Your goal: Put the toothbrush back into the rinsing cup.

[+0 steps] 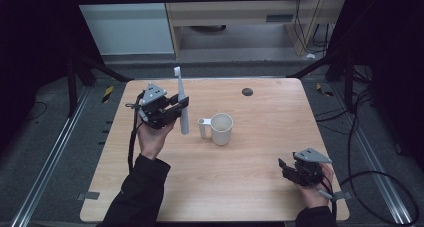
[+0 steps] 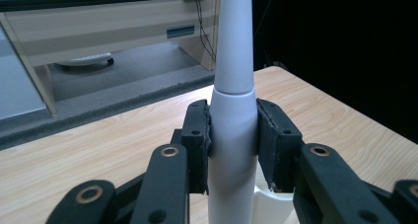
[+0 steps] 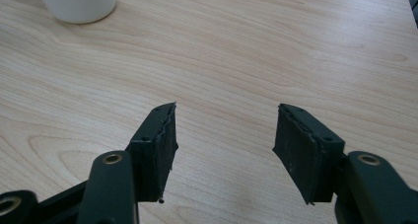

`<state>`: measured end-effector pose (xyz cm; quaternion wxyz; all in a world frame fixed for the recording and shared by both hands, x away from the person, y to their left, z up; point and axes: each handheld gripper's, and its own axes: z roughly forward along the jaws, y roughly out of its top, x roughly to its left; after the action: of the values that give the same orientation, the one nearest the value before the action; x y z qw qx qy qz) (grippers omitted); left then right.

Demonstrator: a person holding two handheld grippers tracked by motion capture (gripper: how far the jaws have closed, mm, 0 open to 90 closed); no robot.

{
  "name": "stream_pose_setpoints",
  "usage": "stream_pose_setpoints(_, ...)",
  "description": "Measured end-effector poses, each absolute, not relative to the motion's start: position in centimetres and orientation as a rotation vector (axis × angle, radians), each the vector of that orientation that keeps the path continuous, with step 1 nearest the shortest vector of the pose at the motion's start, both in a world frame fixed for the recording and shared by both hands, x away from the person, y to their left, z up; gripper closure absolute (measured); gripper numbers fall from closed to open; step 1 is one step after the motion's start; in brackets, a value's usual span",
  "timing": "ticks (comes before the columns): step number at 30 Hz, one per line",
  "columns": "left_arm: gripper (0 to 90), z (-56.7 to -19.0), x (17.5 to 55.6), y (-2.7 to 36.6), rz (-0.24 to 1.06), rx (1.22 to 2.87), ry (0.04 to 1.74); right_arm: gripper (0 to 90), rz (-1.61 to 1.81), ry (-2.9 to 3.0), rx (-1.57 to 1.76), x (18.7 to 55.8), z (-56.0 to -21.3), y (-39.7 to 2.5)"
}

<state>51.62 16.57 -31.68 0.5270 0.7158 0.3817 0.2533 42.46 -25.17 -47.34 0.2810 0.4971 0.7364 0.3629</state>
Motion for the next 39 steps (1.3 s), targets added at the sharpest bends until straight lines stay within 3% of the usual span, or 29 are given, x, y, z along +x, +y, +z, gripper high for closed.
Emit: stream_pose_setpoints(39,67.1,-32.4,56.1,8.4,0.528,1.703,0.848,40.3,0.976,1.971,1.341,42.6,-47.5,-25.3)
